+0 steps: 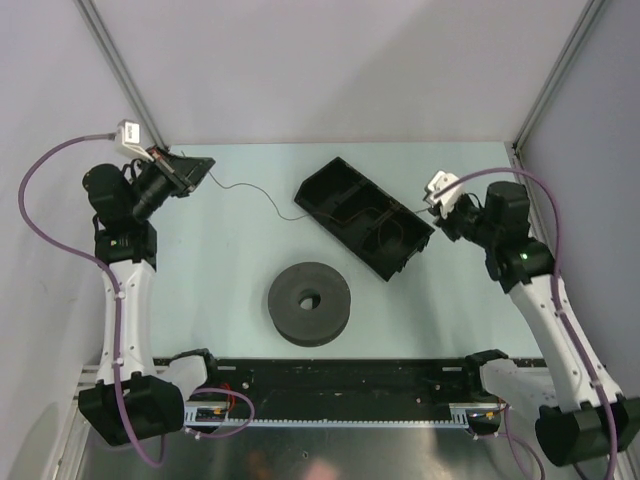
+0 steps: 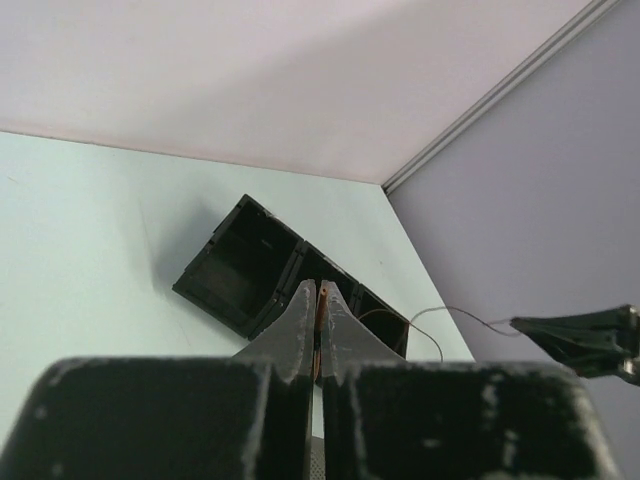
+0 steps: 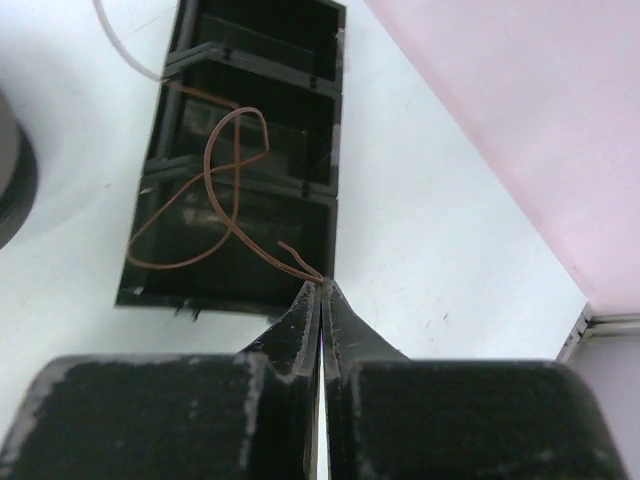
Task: Wrap the cables
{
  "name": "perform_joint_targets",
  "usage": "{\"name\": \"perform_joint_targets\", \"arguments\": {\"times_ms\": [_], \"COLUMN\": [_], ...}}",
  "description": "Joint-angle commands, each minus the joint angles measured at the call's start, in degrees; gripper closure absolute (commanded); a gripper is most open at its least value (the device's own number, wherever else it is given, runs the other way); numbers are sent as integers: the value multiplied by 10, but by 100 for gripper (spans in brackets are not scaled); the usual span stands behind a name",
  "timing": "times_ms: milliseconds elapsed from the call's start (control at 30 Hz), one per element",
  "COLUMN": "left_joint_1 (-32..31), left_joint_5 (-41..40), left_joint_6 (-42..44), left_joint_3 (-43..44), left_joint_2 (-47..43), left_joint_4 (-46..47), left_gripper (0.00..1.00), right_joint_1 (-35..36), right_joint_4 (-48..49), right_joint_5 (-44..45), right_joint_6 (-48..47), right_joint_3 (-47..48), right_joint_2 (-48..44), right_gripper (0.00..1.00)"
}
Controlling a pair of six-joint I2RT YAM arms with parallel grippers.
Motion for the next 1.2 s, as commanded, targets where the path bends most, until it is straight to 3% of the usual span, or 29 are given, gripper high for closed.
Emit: {"name": "perform_joint_targets", "arguments": {"times_ms": [0, 133, 233, 433, 700, 967, 1067, 1167], "left_joint_1": [5, 5, 5, 5, 5, 5, 5, 5], "left_joint_5": [7, 7, -6, -12, -7, -5, -4, -5], "left_joint_6": [33, 62, 81, 91, 98, 102, 102, 107], "left_joint_3": [20, 8, 2, -17, -34, -29, -31, -34], "left_joint_2": [-19, -45, -57, -59, -61, -53, -52, -54], "left_joint_4": [-1, -15, -34, -47, -48, -48, -48, -48], "left_gripper": [100, 100, 100, 100, 100, 100, 100, 100], "right_joint_1": [0, -1, -1, 41, 58, 71, 67, 61], "right_joint_4": [-201, -347, -380, -350, -232, -178, -162, -156], "right_joint_5": [-21, 1, 29, 65, 58, 29, 15, -6], "right_joint_6": [-57, -116, -139, -118, -109, -86, -72, -60], "right_joint_3": [20, 6, -25, -72, -145, -161, -161, -160], "right_joint_2": [-55, -60, -33, 49, 122, 176, 196, 205], "right_gripper": [100, 100, 100, 100, 100, 78, 59, 47]}}
